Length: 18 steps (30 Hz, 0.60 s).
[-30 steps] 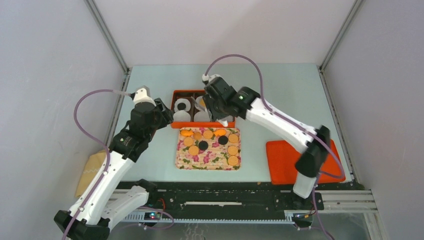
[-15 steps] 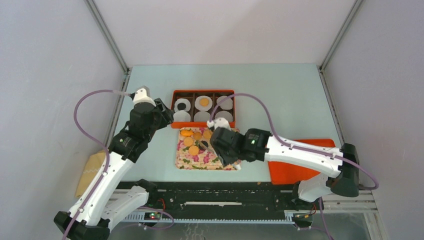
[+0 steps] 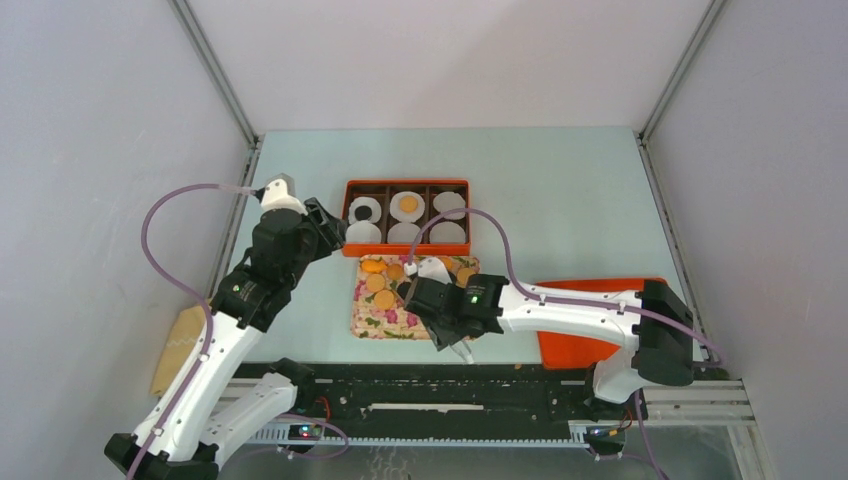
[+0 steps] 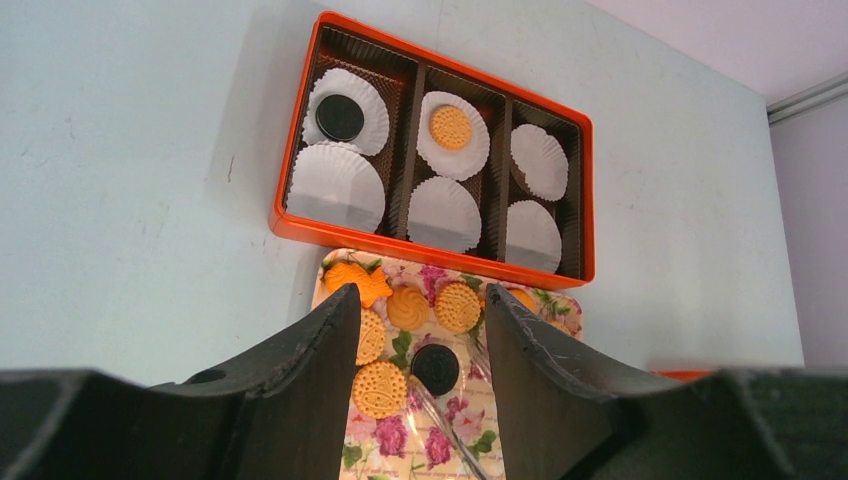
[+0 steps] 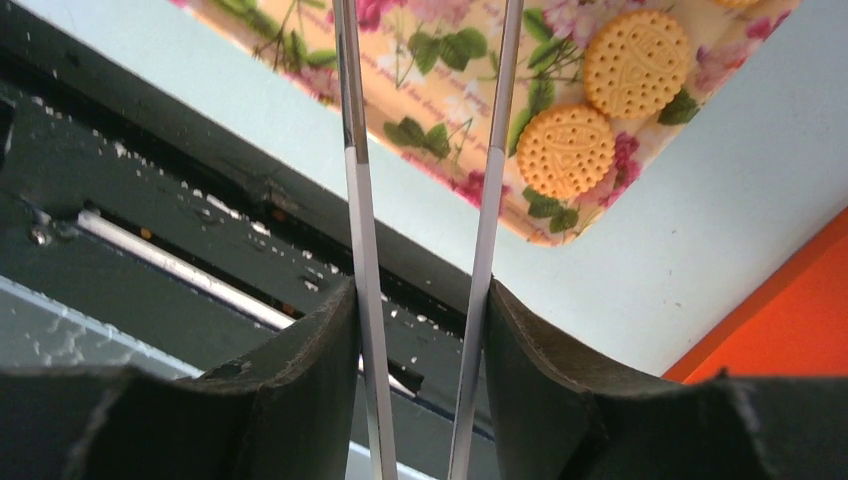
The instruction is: Pack the cookies
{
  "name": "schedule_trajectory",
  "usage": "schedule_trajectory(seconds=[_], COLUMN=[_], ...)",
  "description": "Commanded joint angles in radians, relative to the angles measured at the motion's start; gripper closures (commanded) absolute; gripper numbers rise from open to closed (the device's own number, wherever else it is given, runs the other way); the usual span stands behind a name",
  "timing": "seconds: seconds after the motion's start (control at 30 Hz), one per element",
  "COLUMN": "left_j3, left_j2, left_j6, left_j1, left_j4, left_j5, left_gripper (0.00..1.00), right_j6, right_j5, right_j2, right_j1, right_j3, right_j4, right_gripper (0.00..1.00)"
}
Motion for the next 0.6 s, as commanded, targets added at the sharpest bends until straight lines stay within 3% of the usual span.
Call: schedule_trajectory(seconds=[0.0,0.2,0.43,0.57], left_j3=[-0.002,-0.006,-0.008,-0.008], left_j2=[-0.012,-0.011,-0.018,-0.023], left_j6=[0.002,0.006,0.003,0.002], left_j1=[0.009,0.009,0.009,0.009], left_j4=[0.021,0.018,0.015,0.012], left_j5=[0.002,-0.004,0.005,0.009], left_gripper=[0.46,0.46,0.46,0.46], right_j6=[-0.010,-0.035,-0.024,-0.006], right_j5=[-0.005,-0.089,-0.206,-0.197], right_j2=[-0.007,-0.015,-0.060,-0.097], right_j1=[-0.055,-0.080,-0.104,-0.113], right_j3=[0.004,0.004,0.005,0.010], right_j4=[0.074,0.097,0.118,0.089], right_gripper=[0.49,0.70,0.82,0.89])
